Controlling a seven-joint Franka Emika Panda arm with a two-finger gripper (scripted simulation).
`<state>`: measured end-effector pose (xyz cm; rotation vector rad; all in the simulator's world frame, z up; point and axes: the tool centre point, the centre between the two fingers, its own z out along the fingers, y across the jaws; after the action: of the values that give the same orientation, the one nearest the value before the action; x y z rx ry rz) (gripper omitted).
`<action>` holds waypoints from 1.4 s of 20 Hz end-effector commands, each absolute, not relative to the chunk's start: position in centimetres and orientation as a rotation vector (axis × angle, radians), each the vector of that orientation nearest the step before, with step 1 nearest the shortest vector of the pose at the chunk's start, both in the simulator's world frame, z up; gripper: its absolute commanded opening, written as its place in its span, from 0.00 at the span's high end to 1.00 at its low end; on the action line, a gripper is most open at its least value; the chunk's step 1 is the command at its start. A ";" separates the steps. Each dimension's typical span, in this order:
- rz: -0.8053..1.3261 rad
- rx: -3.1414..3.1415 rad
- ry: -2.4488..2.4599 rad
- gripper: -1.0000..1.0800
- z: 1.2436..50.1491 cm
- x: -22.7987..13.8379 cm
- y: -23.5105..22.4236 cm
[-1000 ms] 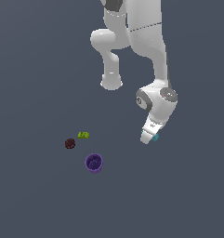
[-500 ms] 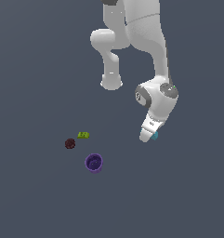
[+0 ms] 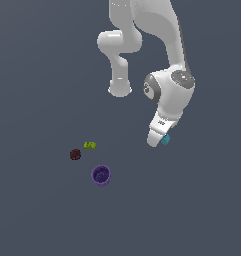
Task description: Pick up a designated object from a clutter of objects.
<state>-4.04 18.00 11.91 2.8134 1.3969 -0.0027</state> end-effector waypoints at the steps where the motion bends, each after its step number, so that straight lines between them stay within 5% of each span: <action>1: -0.001 2.814 1.399 1.00 14.5 -3.6 17.1; 18: 0.001 2.816 1.401 1.00 32.0 -0.6 10.6; 28: 0.000 2.815 1.397 1.00 38.0 0.8 8.3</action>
<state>0.62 8.50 37.28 2.8154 1.3962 0.0008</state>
